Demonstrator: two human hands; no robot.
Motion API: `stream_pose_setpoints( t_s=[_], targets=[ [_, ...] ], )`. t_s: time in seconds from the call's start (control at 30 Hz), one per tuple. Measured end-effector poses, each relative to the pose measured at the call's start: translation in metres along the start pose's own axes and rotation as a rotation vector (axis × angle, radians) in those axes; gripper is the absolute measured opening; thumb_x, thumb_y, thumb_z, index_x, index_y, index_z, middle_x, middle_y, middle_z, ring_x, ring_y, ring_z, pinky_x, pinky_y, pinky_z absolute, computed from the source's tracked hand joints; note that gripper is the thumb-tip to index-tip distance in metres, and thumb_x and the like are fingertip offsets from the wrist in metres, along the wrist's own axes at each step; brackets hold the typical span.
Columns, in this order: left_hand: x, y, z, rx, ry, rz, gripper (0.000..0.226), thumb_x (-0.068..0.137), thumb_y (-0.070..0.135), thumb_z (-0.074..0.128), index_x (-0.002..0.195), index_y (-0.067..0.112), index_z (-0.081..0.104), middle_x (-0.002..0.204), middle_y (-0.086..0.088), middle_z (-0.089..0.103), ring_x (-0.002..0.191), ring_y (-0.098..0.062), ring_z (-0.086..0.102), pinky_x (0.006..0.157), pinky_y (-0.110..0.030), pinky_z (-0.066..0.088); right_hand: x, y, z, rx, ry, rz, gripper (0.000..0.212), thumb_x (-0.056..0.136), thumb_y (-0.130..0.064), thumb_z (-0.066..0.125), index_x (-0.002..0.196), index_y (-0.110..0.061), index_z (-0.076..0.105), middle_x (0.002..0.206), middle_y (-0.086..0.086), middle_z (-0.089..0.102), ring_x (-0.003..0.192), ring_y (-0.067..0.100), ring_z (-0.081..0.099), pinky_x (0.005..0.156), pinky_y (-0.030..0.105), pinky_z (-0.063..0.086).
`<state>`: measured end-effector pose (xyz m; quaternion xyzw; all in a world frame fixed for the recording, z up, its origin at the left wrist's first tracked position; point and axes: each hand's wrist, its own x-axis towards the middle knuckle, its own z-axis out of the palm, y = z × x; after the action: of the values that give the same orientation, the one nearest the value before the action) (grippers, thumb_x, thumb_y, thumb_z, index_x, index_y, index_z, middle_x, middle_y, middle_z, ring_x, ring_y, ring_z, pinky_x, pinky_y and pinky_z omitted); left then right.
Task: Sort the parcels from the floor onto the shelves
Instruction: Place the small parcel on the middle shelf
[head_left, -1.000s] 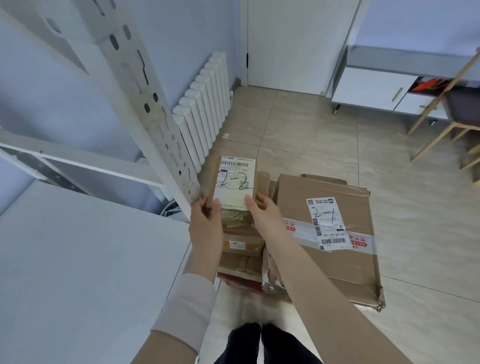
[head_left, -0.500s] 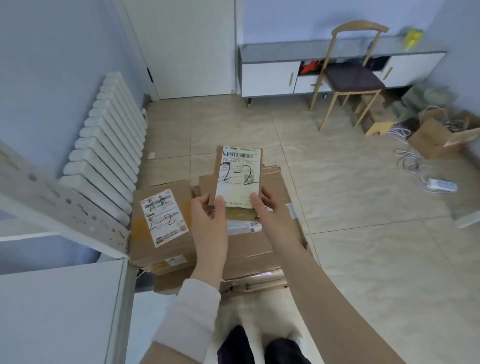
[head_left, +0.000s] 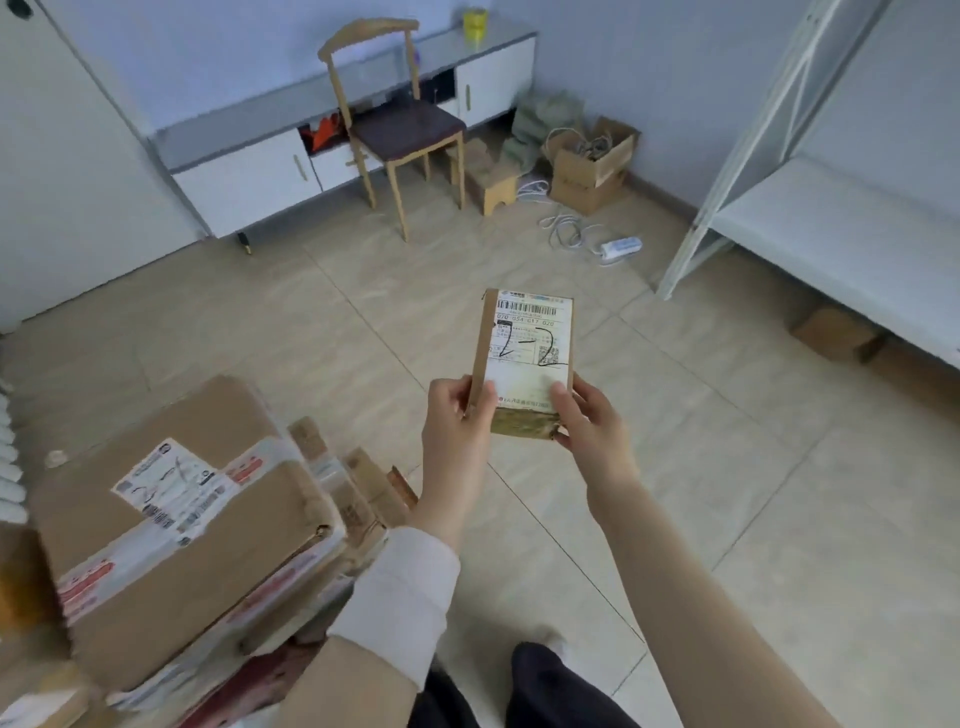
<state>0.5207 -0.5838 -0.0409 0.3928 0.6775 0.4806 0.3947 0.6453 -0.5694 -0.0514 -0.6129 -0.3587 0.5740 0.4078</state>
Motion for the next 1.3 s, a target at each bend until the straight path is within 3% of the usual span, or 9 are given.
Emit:
stream_pose_setpoints(
  t_s=[0.13,0.27,0.43,0.53,0.7,0.8,0.9,1.07,1.3],
  targets=[
    [-0.006,0.006,0.09,-0.021,-0.228,0.005,0.024,0.09,0.026,0.059,0.106,0.01,0.052,0.103,0.003,0.065,0.099,-0.01,0.062,0.075,-0.012,0.045,0.009,0.003,-0.09,0.048,0.182,0.019,0.052,0.089,-0.039,0.057,0.137,-0.022,0.047,0.125,-0.002,0.061,0.11,0.012,0.06,0.102,0.039,0.045],
    [-0.02,0.02,0.161,-0.024,-0.446,-0.007,0.027,0.092,0.026,0.056,0.118,0.023,0.052,0.106,0.011,0.064,0.102,-0.004,0.061,0.084,-0.015,0.044,0.01,0.005,-0.158,0.111,0.343,0.037,0.049,0.091,-0.038,0.055,0.137,-0.023,0.046,0.128,-0.004,0.059,0.111,0.009,0.058,0.101,0.032,0.043],
    [-0.019,0.034,0.23,0.076,-0.667,0.029,0.015,0.095,0.03,0.049,0.101,0.039,0.059,0.091,0.025,0.063,0.092,0.005,0.059,0.086,-0.019,0.045,0.024,0.006,-0.213,0.153,0.516,0.062,0.048,0.09,-0.045,0.051,0.136,-0.031,0.048,0.127,-0.006,0.06,0.116,0.01,0.056,0.106,0.038,0.041],
    [-0.003,0.048,0.267,0.077,-0.746,0.076,0.027,0.096,0.03,0.048,0.12,0.027,0.059,0.1,0.02,0.063,0.102,-0.004,0.059,0.092,-0.024,0.045,0.045,-0.004,-0.237,0.185,0.599,0.058,0.049,0.091,-0.049,0.047,0.136,-0.033,0.047,0.126,-0.008,0.06,0.118,0.01,0.055,0.106,0.039,0.041],
    [0.039,0.081,0.321,0.047,-0.842,0.13,0.031,0.096,0.03,0.047,0.125,0.023,0.057,0.104,0.017,0.062,0.102,-0.004,0.058,0.088,-0.018,0.044,0.094,-0.036,-0.264,0.219,0.714,0.02,0.052,0.093,-0.054,0.038,0.137,-0.027,0.047,0.137,-0.007,0.053,0.126,0.012,0.049,0.109,0.04,0.038],
    [0.062,0.101,0.351,0.046,-0.911,0.154,0.017,0.097,0.029,0.047,0.102,0.041,0.058,0.091,0.029,0.06,0.09,0.011,0.057,0.082,-0.013,0.043,0.121,-0.055,-0.28,0.221,0.769,-0.017,0.053,0.093,-0.055,0.035,0.138,-0.028,0.047,0.141,-0.007,0.05,0.13,0.011,0.045,0.11,0.04,0.036],
    [0.08,0.121,0.383,0.038,-0.965,0.182,0.024,0.097,0.029,0.046,0.089,0.051,0.051,0.091,0.029,0.061,0.088,0.013,0.056,0.079,-0.01,0.044,0.148,-0.075,-0.3,0.208,0.818,-0.051,0.056,0.091,-0.059,0.034,0.137,-0.029,0.047,0.141,-0.009,0.049,0.131,0.01,0.044,0.11,0.04,0.037],
    [0.1,0.153,0.448,-0.029,-1.007,0.238,0.025,0.097,0.03,0.047,0.12,0.03,0.057,0.111,0.014,0.062,0.103,-0.001,0.058,0.086,-0.014,0.043,0.183,-0.11,-0.345,0.201,0.893,-0.128,0.05,0.095,-0.053,0.032,0.136,-0.03,0.048,0.14,-0.01,0.05,0.129,0.009,0.045,0.109,0.039,0.038],
    [0.104,0.224,0.557,-0.116,-1.052,0.333,0.025,0.097,0.03,0.047,0.12,0.029,0.057,0.104,0.026,0.061,0.1,0.01,0.055,0.089,-0.015,0.042,0.218,-0.174,-0.442,0.202,0.981,-0.294,0.038,0.098,-0.045,0.032,0.13,-0.039,0.052,0.127,-0.01,0.057,0.123,0.009,0.05,0.108,0.039,0.038]
  ],
)
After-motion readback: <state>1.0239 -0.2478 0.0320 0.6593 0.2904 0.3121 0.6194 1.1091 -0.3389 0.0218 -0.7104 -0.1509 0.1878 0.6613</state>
